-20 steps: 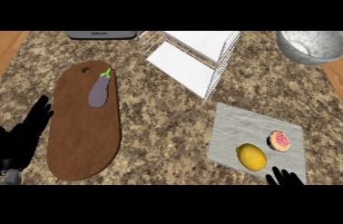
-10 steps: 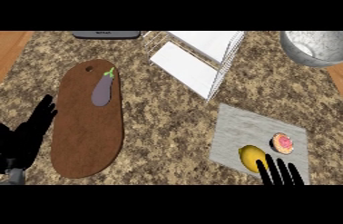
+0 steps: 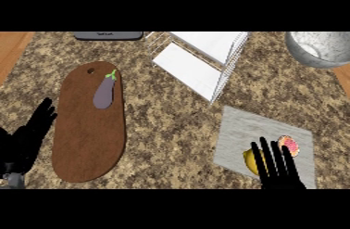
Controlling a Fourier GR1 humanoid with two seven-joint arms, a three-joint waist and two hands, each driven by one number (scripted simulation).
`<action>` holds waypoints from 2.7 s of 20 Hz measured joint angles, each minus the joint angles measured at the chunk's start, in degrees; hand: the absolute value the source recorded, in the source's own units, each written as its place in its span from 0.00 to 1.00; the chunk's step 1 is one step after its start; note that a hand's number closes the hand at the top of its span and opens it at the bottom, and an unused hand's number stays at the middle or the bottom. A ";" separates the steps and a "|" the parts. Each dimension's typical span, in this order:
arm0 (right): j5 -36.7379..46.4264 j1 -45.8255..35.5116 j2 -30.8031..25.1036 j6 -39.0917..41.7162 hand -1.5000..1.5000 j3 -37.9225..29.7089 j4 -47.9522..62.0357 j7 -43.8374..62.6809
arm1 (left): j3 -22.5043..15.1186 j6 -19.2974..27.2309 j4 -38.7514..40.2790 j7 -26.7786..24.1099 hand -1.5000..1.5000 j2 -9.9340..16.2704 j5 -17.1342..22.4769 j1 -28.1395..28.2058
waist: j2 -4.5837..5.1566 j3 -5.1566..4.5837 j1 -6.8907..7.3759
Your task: Pick the lemon from the placemat and place it in the tiered shelf
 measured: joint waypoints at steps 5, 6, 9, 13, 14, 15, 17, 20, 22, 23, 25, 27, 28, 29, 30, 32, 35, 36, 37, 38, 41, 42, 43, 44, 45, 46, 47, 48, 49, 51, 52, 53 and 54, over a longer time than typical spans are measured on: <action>-2.71 -6.09 -0.03 -0.83 0.00 -4.61 5.89 -0.90 | 1.46 -1.18 0.15 0.57 0.50 -1.05 -1.22 -0.36 | 0.00 0.02 -0.03; -3.00 -7.50 0.12 -0.71 0.00 -5.17 6.97 -1.02 | 1.95 -1.73 0.90 0.25 0.50 -1.19 -1.47 -0.48 | -0.01 0.02 -0.05; -3.79 -8.59 -0.26 -2.79 0.00 -6.07 10.02 -1.89 | 2.72 -2.16 0.71 0.52 0.50 -2.12 -2.44 -0.73 | -0.02 0.01 -0.06; -4.87 -10.81 -0.52 -5.37 0.00 -7.67 14.19 -3.13 | 3.56 -2.75 -0.27 1.55 0.50 -3.08 -3.73 -0.63 | -0.02 0.01 -0.05; -5.45 -11.45 -0.90 -5.04 0.00 -8.31 14.33 -3.70 | 3.84 -3.02 0.33 1.23 0.50 -3.43 -4.25 -0.97 | -0.01 0.03 -0.07; -5.41 -12.43 -0.56 -4.63 0.00 -8.36 15.14 -3.60 | 3.77 -3.19 0.71 0.30 0.50 -4.02 -4.91 -0.42 | -0.02 0.02 -0.06; -5.42 -13.54 -0.21 -4.55 0.00 -8.65 16.47 -3.48 | 5.09 -4.29 0.63 0.28 0.50 -4.16 -4.95 0.01 | -0.03 0.00 -0.04; -7.02 -14.91 -0.36 -6.19 1.00 -10.47 18.83 -4.41 | 5.57 -4.56 -0.24 1.62 0.50 -4.82 -5.70 -0.57 | -0.25 -0.27 -0.03; -7.73 -15.28 -0.12 -5.24 1.00 -10.68 19.04 -4.60 | 6.00 -4.79 -0.46 1.91 0.50 -5.28 -6.33 -0.34 | -0.31 -0.36 -0.06; -8.63 -15.10 -0.27 -6.01 1.00 -11.16 19.49 -5.26 | 6.20 -4.84 -0.50 2.01 0.50 -5.43 -6.57 -0.53 | -0.39 -0.48 -0.06; -9.38 -15.40 -0.37 -6.70 1.00 -11.49 20.43 -6.10 | 6.22 -4.39 -0.74 1.81 0.50 -6.22 -7.45 -0.33 | -0.55 -0.69 -0.05; -8.79 -16.52 -0.36 -7.19 1.00 -11.30 21.75 -6.34 | 6.74 -4.89 0.45 1.46 0.50 -6.24 -7.65 -1.46 | -0.65 -0.85 -0.06; -8.75 -17.09 -0.57 -8.06 1.00 -11.55 22.84 -6.75 | 6.59 -4.89 -0.44 1.93 0.50 -6.49 -7.68 -1.10 | -0.77 -0.98 0.03; -8.50 -17.51 -0.61 -8.14 1.00 -11.47 23.11 -6.85 | 6.74 -4.94 -0.62 1.61 0.50 -6.65 -7.85 -0.61 | -0.80 -1.01 0.05; -8.60 -18.18 -1.11 -8.29 1.00 -11.96 23.59 -7.31 | 7.24 -5.61 -1.01 2.03 0.50 -6.16 -7.41 -0.55 | -0.79 -1.01 0.07; -7.90 -17.48 -1.52 -9.49 1.00 -11.59 23.11 -7.55 | 7.26 -5.94 -2.21 2.90 0.50 -6.23 -7.51 0.00 | -0.79 -0.97 0.04; -7.00 -16.87 -2.11 -11.30 1.00 -11.29 22.05 -7.96 | 7.96 -6.64 -0.42 2.33 0.50 -6.47 -7.59 -0.79 | -0.65 -0.84 -0.13; -6.99 -16.11 -2.50 -12.85 1.00 -11.33 21.78 -8.42 | 8.20 -6.81 -0.95 2.31 0.50 -6.28 -7.70 -0.32 | -0.66 -0.84 -0.11; -7.09 -15.50 -2.63 -13.91 1.00 -11.20 21.16 -8.80 | 8.19 -6.68 -0.80 1.95 0.50 -6.71 -8.00 -0.08 | -0.62 -0.78 -0.16; -6.50 -14.45 -2.47 -14.20 1.00 -10.33 19.71 -8.66 | 8.68 -7.05 -0.22 2.09 0.50 -6.52 -7.73 -0.74 | -0.55 -0.70 -0.25; -5.18 -13.15 -0.94 -13.28 1.00 -8.04 15.64 -7.41 | 8.19 -6.43 -0.38 1.90 0.50 -7.56 -8.78 -0.70 | -0.34 -0.40 -0.29; -4.77 -14.58 0.86 -11.62 1.00 -6.58 15.72 -4.56 | 7.96 -6.20 -0.92 2.31 0.50 -7.72 -8.97 -0.82 | -0.27 -0.32 -0.05; -4.94 -16.19 2.31 -9.73 1.00 -4.96 15.83 -0.88 | 7.83 -6.39 -1.09 2.24 0.50 -7.73 -8.99 -0.66 | -0.18 -0.25 0.38; -5.86 -18.15 3.46 -8.20 1.00 -3.71 16.42 2.71 | 7.73 -6.55 -1.09 2.55 0.50 -7.66 -8.92 -1.27 | 0.03 -0.20 0.86; -7.25 -19.81 4.36 -6.95 1.00 -2.72 16.98 6.22 | 7.43 -6.70 -1.23 2.53 0.50 -7.79 -8.97 -1.44 | 0.23 -0.13 1.55; -8.65 -21.26 5.07 -5.96 1.00 -1.95 17.56 9.67 | 7.17 -6.80 -1.30 2.53 0.50 -7.91 -9.02 -1.76 | 0.47 -0.08 2.12; -10.15 -23.08 5.63 -5.08 1.00 -1.28 17.92 13.13 | 6.92 -6.99 -1.27 2.52 0.50 -7.96 -9.07 -2.02 | 0.65 -0.05 2.65; -11.52 -24.84 6.07 -4.30 1.00 -0.24 18.14 16.62 | 6.73 -7.26 -1.25 2.61 0.50 -7.96 -9.01 -2.34 | 0.73 -0.03 3.13; -12.88 -26.96 6.41 -3.79 1.00 0.57 18.47 20.02 | 6.48 -7.38 -1.19 2.57 0.50 -7.95 -9.20 -2.68 | 0.84 -0.02 3.62; -15.58 -31.53 6.90 -2.88 1.00 2.02 18.88 27.29 | 5.95 -7.60 -1.00 2.54 0.50 -8.17 -9.41 -2.91 | 0.86 -0.02 4.35; -16.96 -33.84 7.07 -2.62 1.00 2.90 18.97 30.92 | 5.74 -7.51 -0.99 2.67 0.50 -8.34 -9.55 -3.12 | 0.82 -0.02 4.64; -18.32 -36.33 7.20 -2.52 1.00 3.68 18.97 34.44 | 5.67 -7.55 -0.76 2.85 0.50 -8.36 -9.57 -3.55 | 0.81 -0.03 4.82; -19.71 -38.79 7.27 -2.43 1.00 4.47 19.23 37.56 | 5.44 -7.55 -0.76 3.05 0.50 -8.52 -9.64 -3.73 | 0.77 -0.03 5.12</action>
